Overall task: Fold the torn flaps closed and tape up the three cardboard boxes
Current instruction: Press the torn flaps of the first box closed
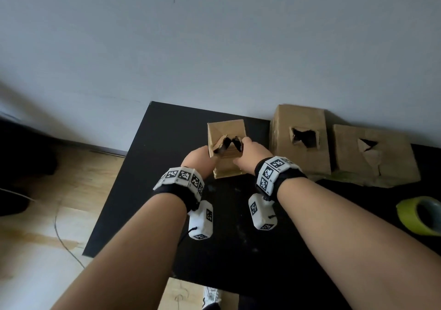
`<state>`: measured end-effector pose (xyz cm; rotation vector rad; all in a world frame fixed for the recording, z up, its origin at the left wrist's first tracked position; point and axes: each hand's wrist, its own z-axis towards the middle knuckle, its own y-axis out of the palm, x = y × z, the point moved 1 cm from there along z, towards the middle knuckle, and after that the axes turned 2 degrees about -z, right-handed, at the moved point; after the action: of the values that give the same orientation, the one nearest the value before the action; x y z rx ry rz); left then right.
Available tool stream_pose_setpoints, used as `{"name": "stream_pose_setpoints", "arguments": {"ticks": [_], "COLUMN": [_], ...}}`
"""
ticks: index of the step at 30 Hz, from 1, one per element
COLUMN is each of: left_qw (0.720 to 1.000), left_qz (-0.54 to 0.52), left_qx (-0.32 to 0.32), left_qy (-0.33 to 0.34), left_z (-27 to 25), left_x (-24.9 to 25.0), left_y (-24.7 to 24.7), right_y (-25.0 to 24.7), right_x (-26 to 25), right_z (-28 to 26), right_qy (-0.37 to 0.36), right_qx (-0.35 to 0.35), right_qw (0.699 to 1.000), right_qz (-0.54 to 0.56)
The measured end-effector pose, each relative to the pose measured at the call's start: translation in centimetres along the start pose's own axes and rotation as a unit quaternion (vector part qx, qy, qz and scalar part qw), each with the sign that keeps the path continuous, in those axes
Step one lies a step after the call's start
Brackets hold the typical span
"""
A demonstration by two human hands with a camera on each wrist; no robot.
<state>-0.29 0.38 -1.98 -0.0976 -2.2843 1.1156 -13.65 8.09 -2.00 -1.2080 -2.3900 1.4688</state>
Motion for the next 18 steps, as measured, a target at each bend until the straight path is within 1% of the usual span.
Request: {"name": "stream_pose_setpoints", "arguments": {"ticks": [3, 6, 9, 11, 14, 16, 18], "left_qw": [1.0, 1.0, 0.999, 0.999, 0.996, 0.995, 0.993], "left_qz": [0.007, 0.0, 0.006, 0.025, 0.085, 0.09, 0.053], "left_qx": [-0.011, -0.002, 0.007, 0.012, 0.016, 0.052, 0.102], "left_qy": [-0.003, -0.029, -0.034, -0.031, -0.02, -0.013, 0.006], "left_z": [-1.4, -3.1, -4.8, -5.9, -7.1, -7.5, -7.5], "left_x": [-0.6, -1.2, -1.6, -1.9, -2.3, -2.4, -2.7], "left_y": [1.0, 2.1, 3.1, 3.5, 3.7, 3.6, 3.2], "right_y": [0.6, 1.7, 2.8, 3.6, 4.9, 5.6, 6.2], "right_x": [-0.3, -0.4, -0.2, 0.0, 0.5, 0.8, 0.9], "right_z": [-1.3, -3.0, -4.8, -5.9, -7.5, -8.4, -9.3], "right_qy": [-0.008, -0.011, -0.007, -0.003, 0.008, 0.013, 0.003], "right_qx": [-0.004, -0.001, -0.003, -0.004, 0.003, 0.025, 0.066], "right_qw": [1.0, 1.0, 1.0, 1.0, 1.0, 1.0, 0.998], "right_qz": [-0.013, -0.026, -0.024, -0.019, -0.006, 0.009, 0.003]}}
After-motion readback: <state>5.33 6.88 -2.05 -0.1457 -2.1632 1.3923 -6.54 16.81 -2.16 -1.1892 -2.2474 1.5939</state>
